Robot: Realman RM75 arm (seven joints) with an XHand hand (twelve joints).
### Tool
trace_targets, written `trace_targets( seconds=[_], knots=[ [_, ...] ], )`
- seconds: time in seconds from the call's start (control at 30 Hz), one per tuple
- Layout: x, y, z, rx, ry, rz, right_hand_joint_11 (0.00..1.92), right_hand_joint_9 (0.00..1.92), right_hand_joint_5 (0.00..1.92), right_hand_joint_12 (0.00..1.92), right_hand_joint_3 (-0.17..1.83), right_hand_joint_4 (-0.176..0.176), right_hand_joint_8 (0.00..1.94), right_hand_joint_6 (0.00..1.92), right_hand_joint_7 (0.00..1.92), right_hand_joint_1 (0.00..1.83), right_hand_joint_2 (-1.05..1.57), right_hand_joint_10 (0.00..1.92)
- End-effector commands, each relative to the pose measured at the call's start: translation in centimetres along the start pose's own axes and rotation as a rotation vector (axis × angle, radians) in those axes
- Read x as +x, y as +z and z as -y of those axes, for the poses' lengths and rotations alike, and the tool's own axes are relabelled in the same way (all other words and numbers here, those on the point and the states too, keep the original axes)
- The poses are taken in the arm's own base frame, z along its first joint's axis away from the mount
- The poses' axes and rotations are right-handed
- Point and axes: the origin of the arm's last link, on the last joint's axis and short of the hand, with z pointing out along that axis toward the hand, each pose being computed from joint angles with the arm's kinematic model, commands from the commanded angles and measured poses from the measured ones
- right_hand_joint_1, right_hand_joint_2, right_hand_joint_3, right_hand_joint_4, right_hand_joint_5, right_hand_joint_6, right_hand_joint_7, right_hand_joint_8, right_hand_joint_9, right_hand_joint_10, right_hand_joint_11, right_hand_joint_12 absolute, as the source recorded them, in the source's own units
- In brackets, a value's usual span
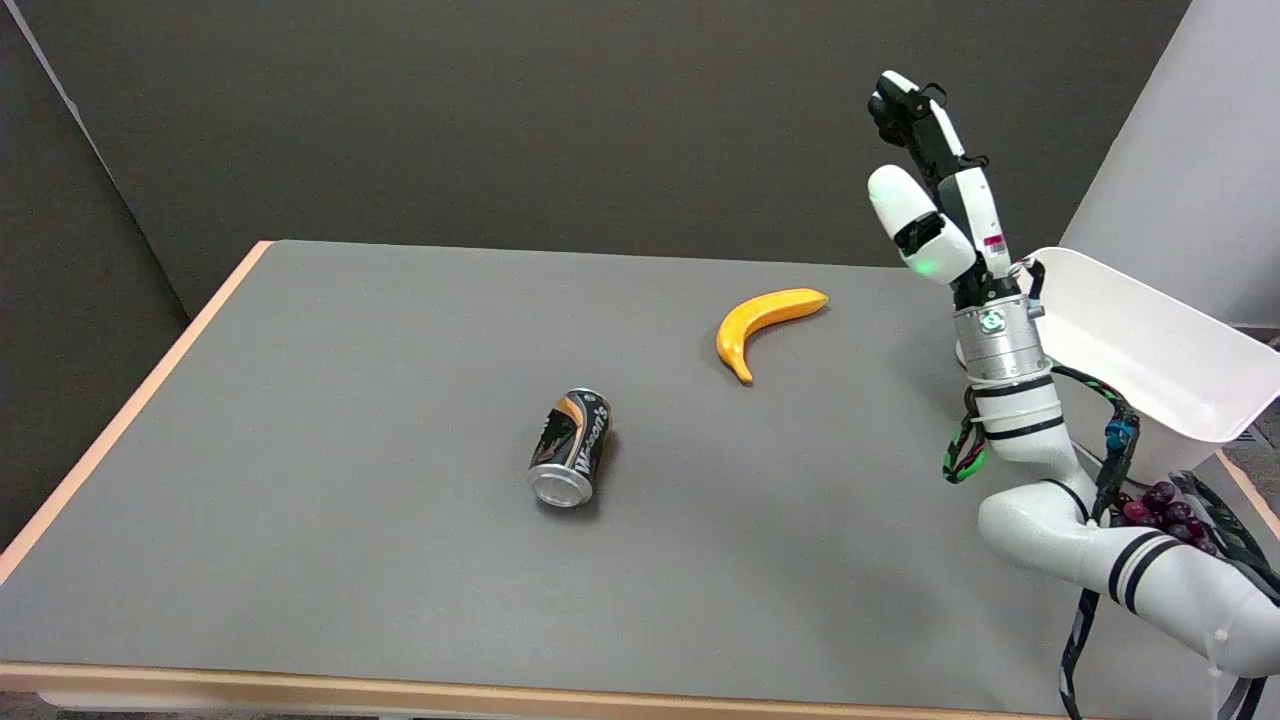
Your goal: Pick up the black can.
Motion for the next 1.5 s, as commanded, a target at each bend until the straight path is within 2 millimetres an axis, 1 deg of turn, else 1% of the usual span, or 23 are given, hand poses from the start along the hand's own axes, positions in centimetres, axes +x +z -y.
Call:
trace_targets(
  seconds=[0.03,0.17,0.27,0.33,0.4,0.47,0.53,0.6,0.63,0.67,0.7,0.77,0.83,0.87,0.9,0.97,1.03,1.1,1.13,1.17,1.27,1.33,1.5],
  knots=[
    [-0.1,1.3,0.7,0.047,-0.047,0.051,0.00,0.12,0.13,0.92,0.98,0.034,0.35,0.39,0.25,0.21,0.66,0.66],
    [0.3,3.6,2.0,0.103,-0.127,0.136,0.00,0.12,0.13,0.93,0.98,0.034,0.36,0.40,0.25,0.22,0.66,0.66],
    [-0.2,5.5,3.3,0.170,-0.207,0.217,0.00,0.12,0.13,0.93,0.97,0.035,0.36,0.40,0.25,0.25,0.64,0.66],
    [-1.0,6.4,4.0,0.211,-0.269,0.274,0.00,0.12,0.13,0.93,0.98,0.034,0.37,0.40,0.25,0.28,0.64,0.66],
    [-2.0,7.5,5.0,0.265,-0.339,0.324,0.00,0.13,0.14,0.93,0.98,0.036,0.37,0.41,0.26,0.34,0.63,0.66],
    [-2.9,8.3,5.9,0.309,-0.394,0.360,0.00,0.13,0.15,0.95,0.98,0.040,0.38,0.42,0.26,0.47,0.64,0.67],
    [-3.5,9.1,6.7,0.346,-0.438,0.379,0.00,0.13,0.14,0.95,0.99,0.042,0.37,0.42,0.25,0.50,0.64,0.67],
    [-5.1,10.1,7.8,0.424,-0.538,0.427,0.00,0.13,0.15,0.90,0.92,0.046,0.30,0.36,0.24,0.56,0.69,0.63],
    [-5.5,10.3,8.1,0.446,-0.567,0.441,0.00,0.12,0.14,0.89,0.93,0.047,0.29,0.36,0.23,0.58,0.69,0.63],
    [-6.6,10.4,8.6,0.493,-0.620,0.471,0.00,0.10,0.11,0.90,0.98,0.047,0.32,0.39,0.20,0.59,0.67,0.63],
    [-7.1,10.5,9.0,0.524,-0.655,0.484,0.00,0.09,0.10,0.88,1.00,0.046,0.32,0.38,0.17,0.61,0.66,0.62],
    [-9.2,10.4,10.4,0.654,-0.788,0.532,0.00,0.05,0.07,0.80,1.00,0.044,0.29,0.31,0.11,0.65,0.66,0.59],
    [-10.6,10.1,11.4,0.743,-0.864,0.561,0.00,0.04,0.06,0.74,1.00,0.045,0.27,0.26,0.09,0.67,0.66,0.56],
    [-11.3,9.8,11.9,0.788,-0.890,0.576,0.00,0.02,0.03,0.67,0.98,0.044,0.22,0.22,0.05,0.69,0.66,0.51],
    [-11.7,9.6,12.2,0.817,-0.909,0.587,0.00,0.00,0.00,0.59,0.97,0.044,0.18,0.17,0.00,0.70,0.66,0.46],
    [-12.7,8.8,12.6,0.877,-0.948,0.622,0.00,0.00,0.00,0.53,0.99,0.039,0.12,0.10,0.00,0.72,0.67,0.36],
    [-13.2,8.0,12.7,0.904,-0.961,0.645,0.00,0.00,0.00,0.43,0.89,0.037,0.02,0.01,0.00,0.74,0.68,0.19],
    [-13.3,7.1,12.6,0.915,-0.969,0.662,0.00,0.00,0.00,0.39,0.92,0.033,0.00,0.00,0.00,0.75,0.65,0.13],
    [-15.2,2.8,21.2,1.184,-0.693,0.612,0.00,0.00,0.00,0.35,0.94,0.031,0.00,0.00,0.00,0.76,0.63,0.10],
    [-13.1,6.3,12.4,0.916,-0.979,0.671,0.00,0.00,0.00,0.23,0.89,0.030,0.00,0.00,0.00,0.78,0.61,0.03],
    [-12.4,5.0,11.6,0.888,-0.982,0.691,0.00,0.00,0.00,0.09,0.82,0.028,0.00,0.00,0.00,0.78,0.58,0.00],
    [-12.3,3.9,11.0,0.897,-0.993,0.716,0.00,0.00,0.00,0.00,0.67,0.032,0.00,0.00,0.00,0.77,0.63,0.00],
    [-11.7,3.3,9.6,0.933,-1.085,0.792,0.00,0.00,0.00,0.00,0.61,0.035,0.00,0.00,0.00,0.75,0.62,0.00]
  ],
)
